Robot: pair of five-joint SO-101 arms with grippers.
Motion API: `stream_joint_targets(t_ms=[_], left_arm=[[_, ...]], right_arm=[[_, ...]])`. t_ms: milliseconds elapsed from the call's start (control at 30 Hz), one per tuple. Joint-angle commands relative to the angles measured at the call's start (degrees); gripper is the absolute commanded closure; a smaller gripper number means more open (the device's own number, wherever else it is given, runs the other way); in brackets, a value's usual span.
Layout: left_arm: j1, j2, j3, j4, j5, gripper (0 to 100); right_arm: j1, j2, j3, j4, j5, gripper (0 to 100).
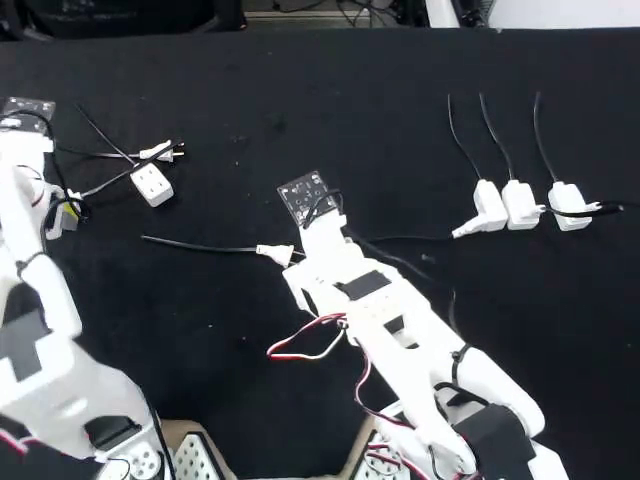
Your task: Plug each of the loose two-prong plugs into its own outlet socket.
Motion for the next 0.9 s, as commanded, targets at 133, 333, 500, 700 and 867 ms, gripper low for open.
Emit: stream_joint_targets(t_ms=[133, 333, 500, 700, 867], left_arm=[[-0.7, 12.6, -19.3, -0.4, -8.5, 77], [-0.5, 23.2, -28.9, -0.4, -12.1, 77], [-0.9, 30.4, -35.5, -0.3, -14.2, 77], [-1.4, 36.0, -37.9, -0.3, -14.2, 77], [-1.6, 37.0, -38.4, 0.7, -14.2, 77]], right_arm=[[-0.5, -2.2, 0.0, -1.3, -0.4, 86.4], [-0.5, -2.2, 0.0, -1.3, -0.4, 86.4], [-0.5, -2.2, 0.0, -1.3, -0.4, 86.4], [-0.5, -2.2, 0.0, -1.3, -0.4, 86.4], [-0.5, -2.2, 0.0, -1.3, -0.4, 86.4]])
